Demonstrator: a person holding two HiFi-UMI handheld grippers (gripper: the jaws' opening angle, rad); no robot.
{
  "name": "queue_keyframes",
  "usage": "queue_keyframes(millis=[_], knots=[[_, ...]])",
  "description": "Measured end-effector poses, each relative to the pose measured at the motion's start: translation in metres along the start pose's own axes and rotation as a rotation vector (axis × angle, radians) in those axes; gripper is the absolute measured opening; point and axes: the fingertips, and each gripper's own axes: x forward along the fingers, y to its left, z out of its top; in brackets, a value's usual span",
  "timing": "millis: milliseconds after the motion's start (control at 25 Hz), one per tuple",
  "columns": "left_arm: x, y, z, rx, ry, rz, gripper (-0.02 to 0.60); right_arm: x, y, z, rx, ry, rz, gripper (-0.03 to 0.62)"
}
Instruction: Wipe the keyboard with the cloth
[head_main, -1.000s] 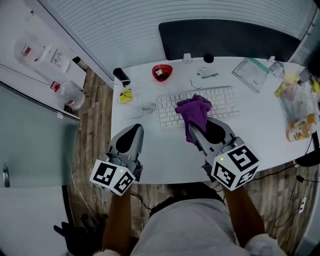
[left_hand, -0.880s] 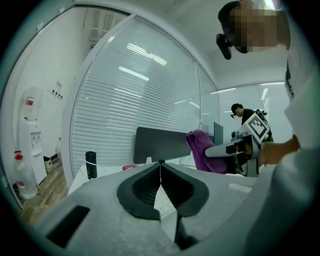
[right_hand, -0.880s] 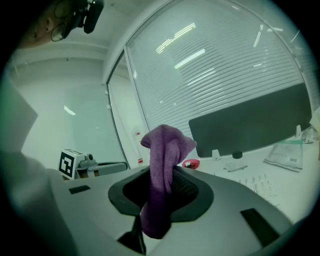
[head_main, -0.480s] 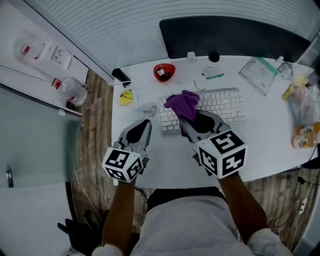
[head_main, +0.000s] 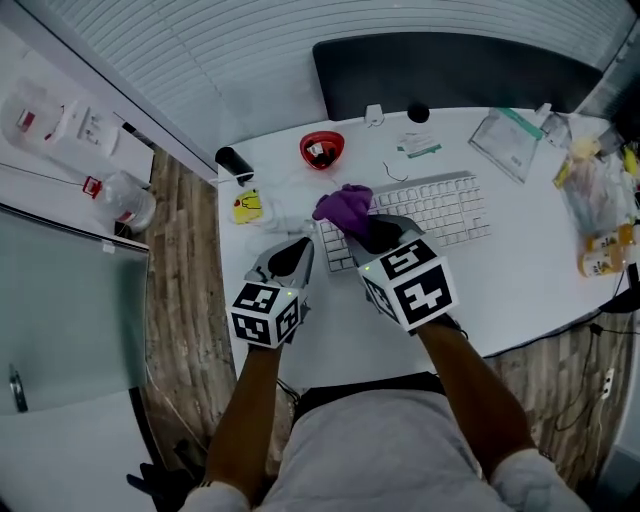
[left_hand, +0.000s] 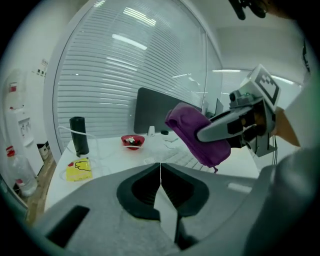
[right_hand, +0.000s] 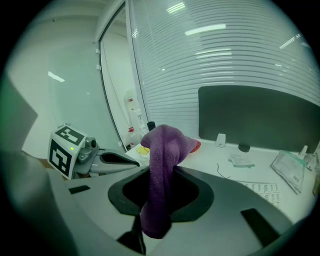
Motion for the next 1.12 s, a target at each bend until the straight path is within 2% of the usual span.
queue_keyframes(millis=[360,760,1120], knots=[[0.020,0.007,-0.022,0.003,0.068,-0.046,0.017,0.045,0.009,-0.017,-0.037,0.138,-0.059,0.086],[0.039,0.010,-0.033,0.007,0.114,-0.074,0.017,0.076,0.010,-0.027,-0.109,0.248,-0.065,0.086],[0.040,0.010,-0.034,0.036,0.135,-0.055,0.017,0.077,-0.004,-0.032,-0.138,0.273,-0.051,0.086]])
